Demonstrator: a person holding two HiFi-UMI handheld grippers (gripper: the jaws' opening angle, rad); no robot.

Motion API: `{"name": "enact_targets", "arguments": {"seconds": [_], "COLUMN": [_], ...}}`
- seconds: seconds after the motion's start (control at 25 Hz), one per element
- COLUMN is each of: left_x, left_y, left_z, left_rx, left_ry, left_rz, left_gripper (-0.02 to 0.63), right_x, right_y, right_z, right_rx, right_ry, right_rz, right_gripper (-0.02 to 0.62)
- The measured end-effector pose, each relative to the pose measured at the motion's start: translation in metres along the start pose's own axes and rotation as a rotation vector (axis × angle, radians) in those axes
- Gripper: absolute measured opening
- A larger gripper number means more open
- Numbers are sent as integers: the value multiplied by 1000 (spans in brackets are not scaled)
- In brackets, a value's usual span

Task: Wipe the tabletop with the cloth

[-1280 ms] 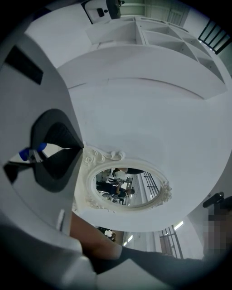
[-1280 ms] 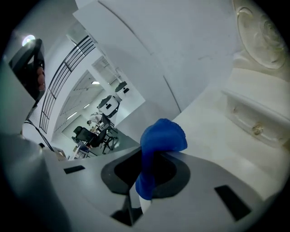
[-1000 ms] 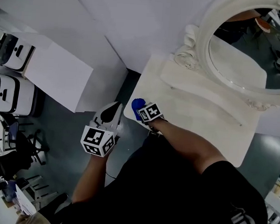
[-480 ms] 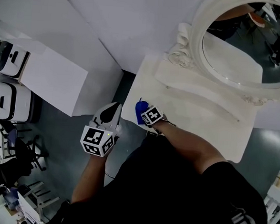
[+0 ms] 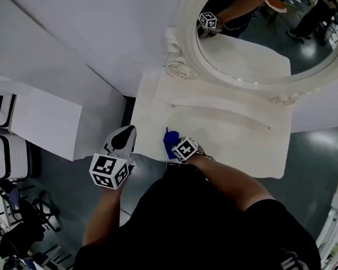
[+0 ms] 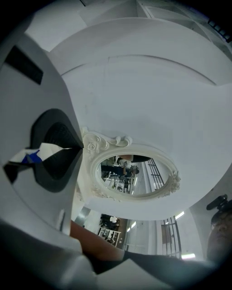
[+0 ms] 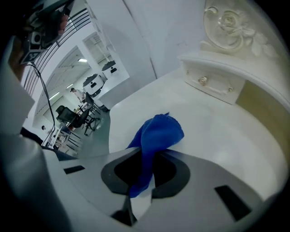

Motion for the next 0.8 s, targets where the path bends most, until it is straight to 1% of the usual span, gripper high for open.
{"name": "enact_targets", "arguments": {"seconds": [0.2,0.52,0.8], "left_x": [-35,-92,-140], "left_y": [10,32,46], "left_z": [-28,-78,-133], "left_rx": [-41,-104,-147], "left_ry": [-85,-220,-326], "left_rz": [11,22,32], "left_gripper": [12,12,12], "right_x": [29,79,128], "right_y": [-44,-125,-197], "right_z": [-39,-98,-151], "right_rx": [-106,-288,-433], "right_ry": [-61,-170,-260], "right_rz": [-12,-26,-34], "right_gripper": [38,38,38]}}
Point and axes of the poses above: the fingertips, and each gripper's own axes: x backward along the fingers, z to its left, y out of its top, the point moved 7 cm from there along x, backward along the fingers, and after that the axes turned 5 degrees about -y, right-handed, at the moved point
